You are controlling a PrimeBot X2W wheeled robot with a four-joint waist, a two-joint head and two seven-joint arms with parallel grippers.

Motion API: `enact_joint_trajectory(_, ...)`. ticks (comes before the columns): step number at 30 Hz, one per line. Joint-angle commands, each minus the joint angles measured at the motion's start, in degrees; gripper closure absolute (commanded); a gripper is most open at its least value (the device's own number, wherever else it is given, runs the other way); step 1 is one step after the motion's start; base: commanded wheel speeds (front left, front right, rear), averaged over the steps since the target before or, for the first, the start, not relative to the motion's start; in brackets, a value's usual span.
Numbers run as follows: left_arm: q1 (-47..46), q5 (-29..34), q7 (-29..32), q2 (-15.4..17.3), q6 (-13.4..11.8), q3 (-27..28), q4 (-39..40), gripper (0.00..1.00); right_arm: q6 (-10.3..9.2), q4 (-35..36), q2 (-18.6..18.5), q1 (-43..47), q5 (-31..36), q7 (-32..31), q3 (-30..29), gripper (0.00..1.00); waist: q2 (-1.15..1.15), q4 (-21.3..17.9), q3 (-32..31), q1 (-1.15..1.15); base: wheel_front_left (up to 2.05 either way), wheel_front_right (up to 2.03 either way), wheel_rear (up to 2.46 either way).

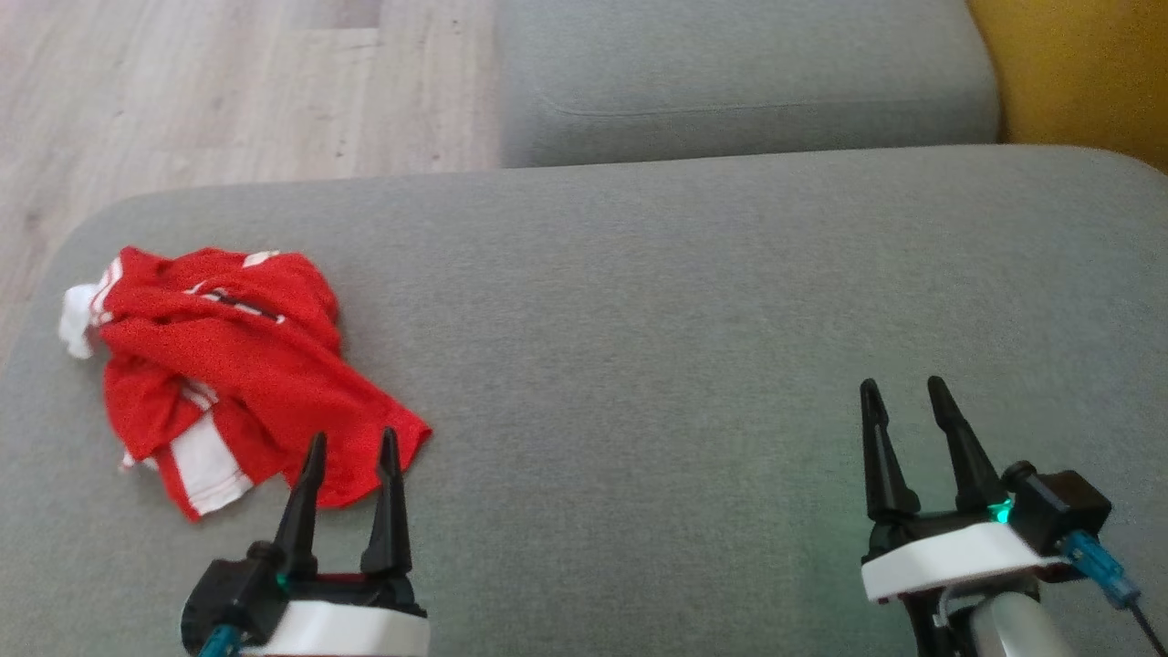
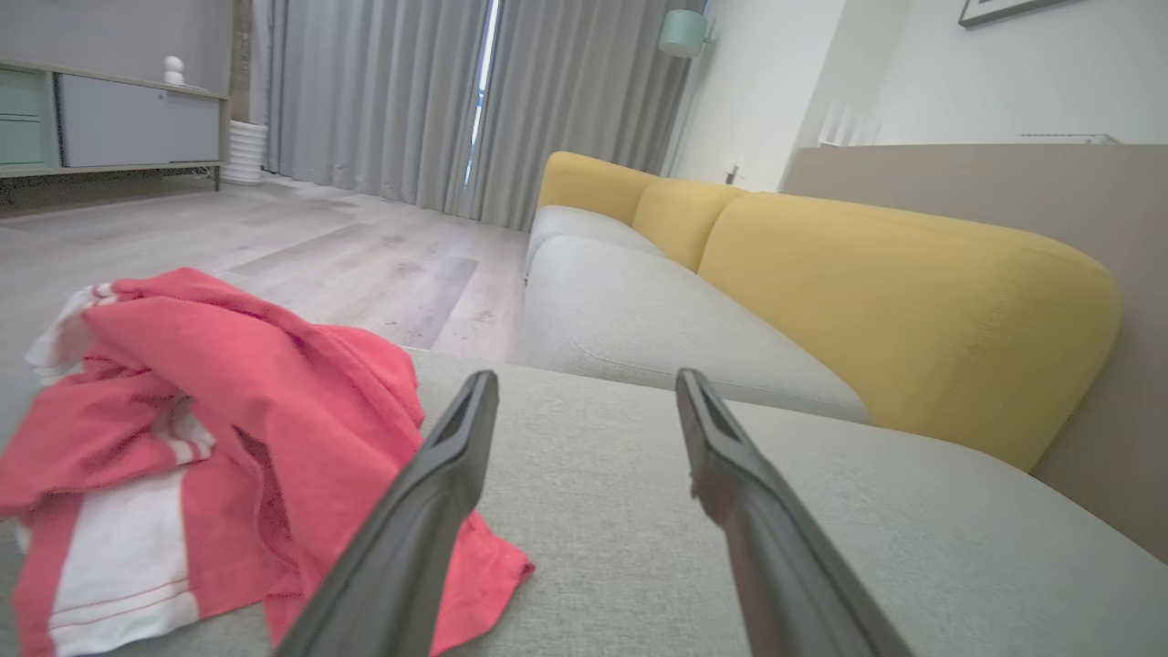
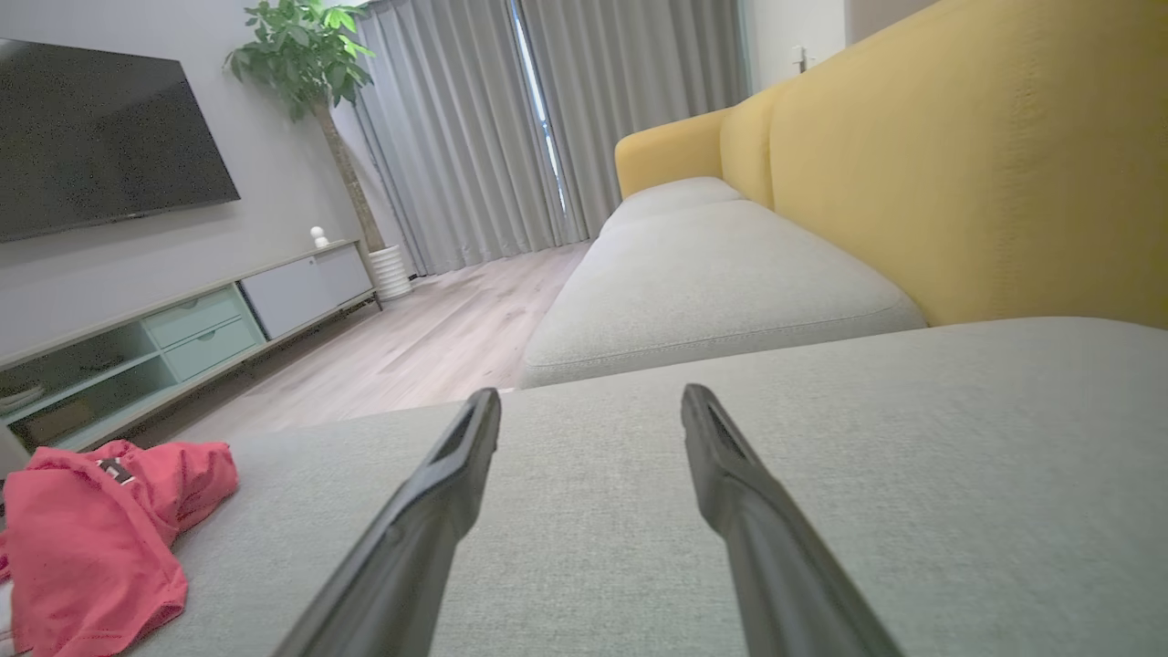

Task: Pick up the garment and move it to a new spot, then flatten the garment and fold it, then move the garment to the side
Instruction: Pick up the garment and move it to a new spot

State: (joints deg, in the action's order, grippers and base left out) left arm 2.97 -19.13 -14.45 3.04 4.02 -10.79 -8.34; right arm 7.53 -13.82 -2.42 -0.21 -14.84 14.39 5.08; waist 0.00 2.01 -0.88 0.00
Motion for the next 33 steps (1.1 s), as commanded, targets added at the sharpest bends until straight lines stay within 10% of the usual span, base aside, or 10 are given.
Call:
enact_joint_trajectory(1, -1.57, 0.64, -0.55, -0.15, -0.59, 2.62, 1.64, 0.0, -0.04, 2.11, -0.45, -0.81, 0.32, 0.61, 1.83, 0.0, 0.0, 1.8, -0.33, 0.0, 0.0, 0.0, 0.0)
enact_joint_trajectory(33, 0.39, 4.12, -0.55, -0.16, -1.95, 9.54, 4.02, 0.0, -0.04, 2.81, -0.45, 0.36, -3.11, 0.61, 9.95, 0.0, 0.0, 14.81, -1.6, 0.0, 0.0, 0.0, 0.0)
